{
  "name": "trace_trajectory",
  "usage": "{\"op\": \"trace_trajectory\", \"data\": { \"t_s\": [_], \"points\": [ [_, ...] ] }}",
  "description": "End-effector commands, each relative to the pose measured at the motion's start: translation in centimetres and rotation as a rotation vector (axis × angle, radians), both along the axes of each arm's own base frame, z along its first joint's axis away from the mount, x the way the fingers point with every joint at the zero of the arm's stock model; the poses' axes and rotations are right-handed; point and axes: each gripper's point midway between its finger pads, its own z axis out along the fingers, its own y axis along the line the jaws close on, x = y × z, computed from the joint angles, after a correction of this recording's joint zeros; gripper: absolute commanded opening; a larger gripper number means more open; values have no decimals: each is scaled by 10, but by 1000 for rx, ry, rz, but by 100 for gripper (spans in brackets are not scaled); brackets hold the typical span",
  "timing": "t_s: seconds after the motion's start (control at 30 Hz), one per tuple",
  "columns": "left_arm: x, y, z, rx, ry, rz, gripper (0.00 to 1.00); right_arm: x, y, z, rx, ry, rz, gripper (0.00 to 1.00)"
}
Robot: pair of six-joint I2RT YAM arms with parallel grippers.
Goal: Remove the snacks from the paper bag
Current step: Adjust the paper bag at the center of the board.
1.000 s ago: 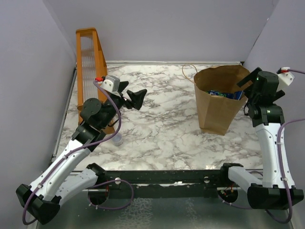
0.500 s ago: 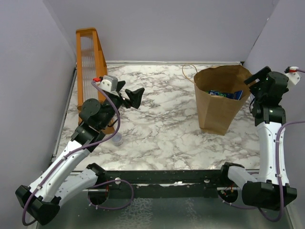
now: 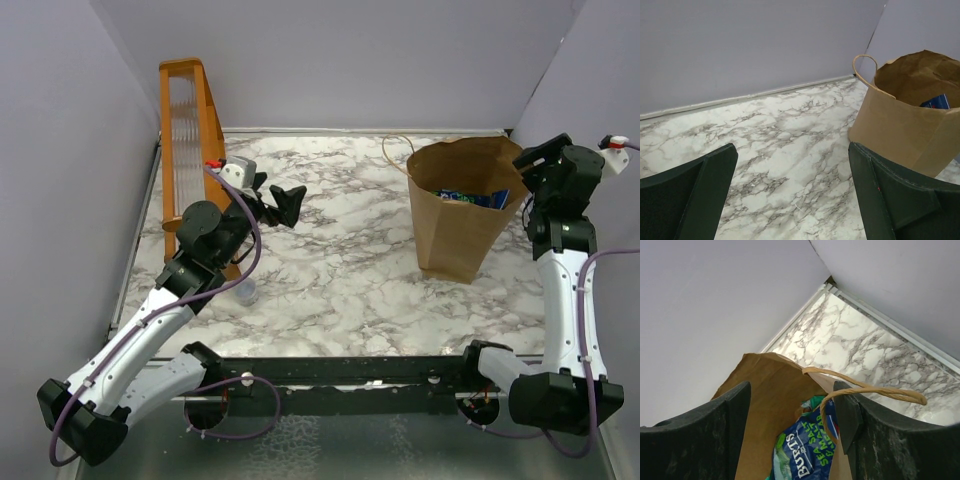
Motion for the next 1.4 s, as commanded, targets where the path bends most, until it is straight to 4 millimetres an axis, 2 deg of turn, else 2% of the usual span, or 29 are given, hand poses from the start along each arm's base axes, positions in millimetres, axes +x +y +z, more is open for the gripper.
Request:
{"op": "trace_trajectory", "data": {
  "t_s": [0.0,0.27,0.43,0.53,0.73,0.9,1.0,1.17,1.37],
  "points": [
    [1,3,12,-13,-21,12,96,10,5,10,23,-78,28,67],
    [1,1,10,-11,-18,7,97,18,11,30,25,-162,69,67],
    [2,0,10,-9,-12,0,97,15,17,48,25,-204,100,67],
    [2,-2,9,-7,-10,-7,97,16,15,45,19,-188,90,67],
    [4,-3,5,-3,1,-7,97,19,31,44,48,-179,175,67],
    [5,-3,5,-10,8,-13,97,17,35,25,103,-73,185,66],
    [5,-4,4,-10,12,-17,97,20,40,25,91,-71,220,67],
    [9,-8,-3,-5,35,-26,97,30,44,35,32,-172,271,69],
    [12,-10,-8,8,52,-24,97,51,36,33,-42,-202,273,70]
  ]
}}
